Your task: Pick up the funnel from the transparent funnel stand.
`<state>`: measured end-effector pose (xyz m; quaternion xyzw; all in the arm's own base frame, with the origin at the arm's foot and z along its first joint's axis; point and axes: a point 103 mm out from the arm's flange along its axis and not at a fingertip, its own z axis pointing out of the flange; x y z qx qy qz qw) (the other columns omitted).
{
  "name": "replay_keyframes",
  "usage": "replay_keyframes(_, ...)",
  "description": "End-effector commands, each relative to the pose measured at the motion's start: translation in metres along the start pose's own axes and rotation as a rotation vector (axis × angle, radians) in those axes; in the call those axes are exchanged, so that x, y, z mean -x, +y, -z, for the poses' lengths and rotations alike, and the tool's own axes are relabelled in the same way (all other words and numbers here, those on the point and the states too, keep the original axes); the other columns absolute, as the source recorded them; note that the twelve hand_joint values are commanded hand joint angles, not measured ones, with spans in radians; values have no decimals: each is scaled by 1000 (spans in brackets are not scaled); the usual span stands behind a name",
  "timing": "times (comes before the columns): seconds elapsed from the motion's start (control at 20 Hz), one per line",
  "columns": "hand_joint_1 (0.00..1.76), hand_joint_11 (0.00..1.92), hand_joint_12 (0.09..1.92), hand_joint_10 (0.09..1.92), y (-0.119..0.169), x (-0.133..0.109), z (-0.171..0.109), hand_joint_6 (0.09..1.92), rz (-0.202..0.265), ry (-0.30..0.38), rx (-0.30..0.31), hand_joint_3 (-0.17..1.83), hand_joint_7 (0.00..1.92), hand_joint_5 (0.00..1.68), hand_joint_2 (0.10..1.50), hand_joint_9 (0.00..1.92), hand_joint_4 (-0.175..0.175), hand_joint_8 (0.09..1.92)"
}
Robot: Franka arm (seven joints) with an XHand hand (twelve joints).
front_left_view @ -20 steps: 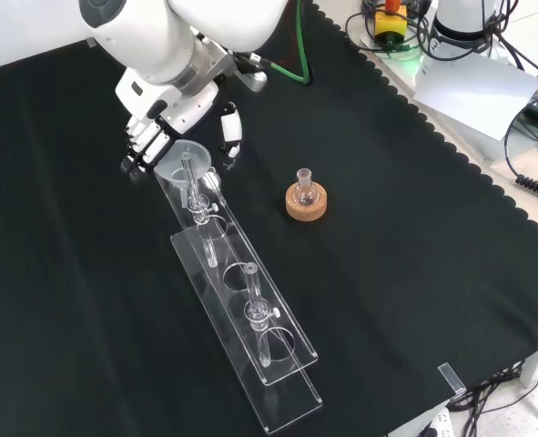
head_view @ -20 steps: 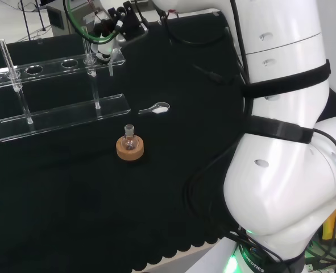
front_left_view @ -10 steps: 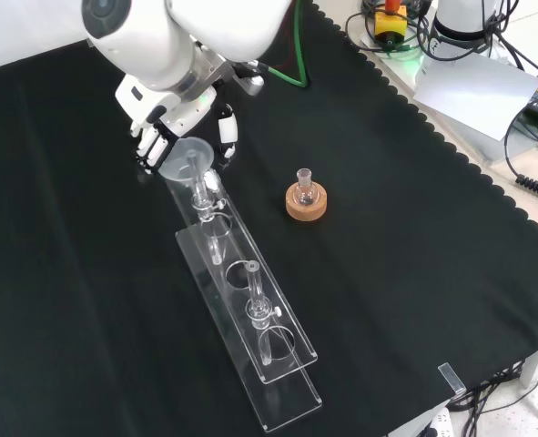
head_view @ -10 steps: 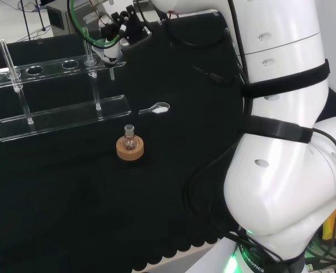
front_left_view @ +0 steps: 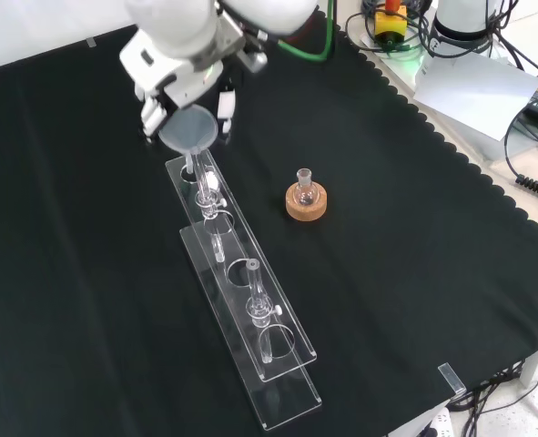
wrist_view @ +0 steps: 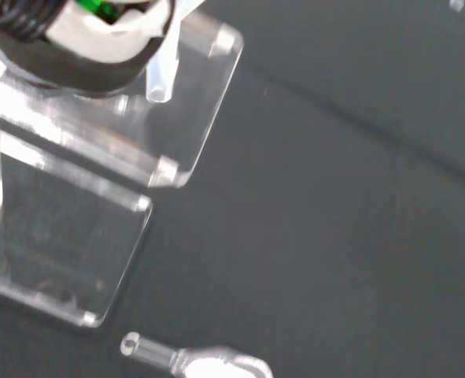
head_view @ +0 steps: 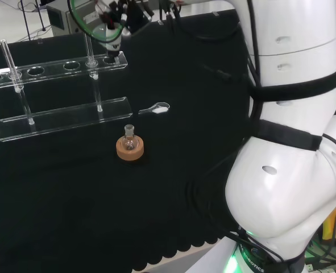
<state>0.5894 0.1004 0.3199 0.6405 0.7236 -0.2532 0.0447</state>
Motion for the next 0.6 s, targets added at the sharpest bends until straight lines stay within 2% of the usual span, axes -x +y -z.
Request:
replay_keyframes(0.05, 1038, 1028, 951, 372, -41, 20, 51, 1096, -13, -10, 48, 43, 830, 924, 1118, 1246, 65, 714)
replay_keyframes(0.35, 1028, 1003, 971, 369, -84, 26, 55, 1105, -40, 6, 23, 29, 817, 917, 1127, 1238, 82, 715)
replay_keyframes(0.6, 1021, 996, 979, 369, -125, 19, 48, 1109, -63, 26, 27, 25, 815, 914, 1130, 1235, 96, 717)
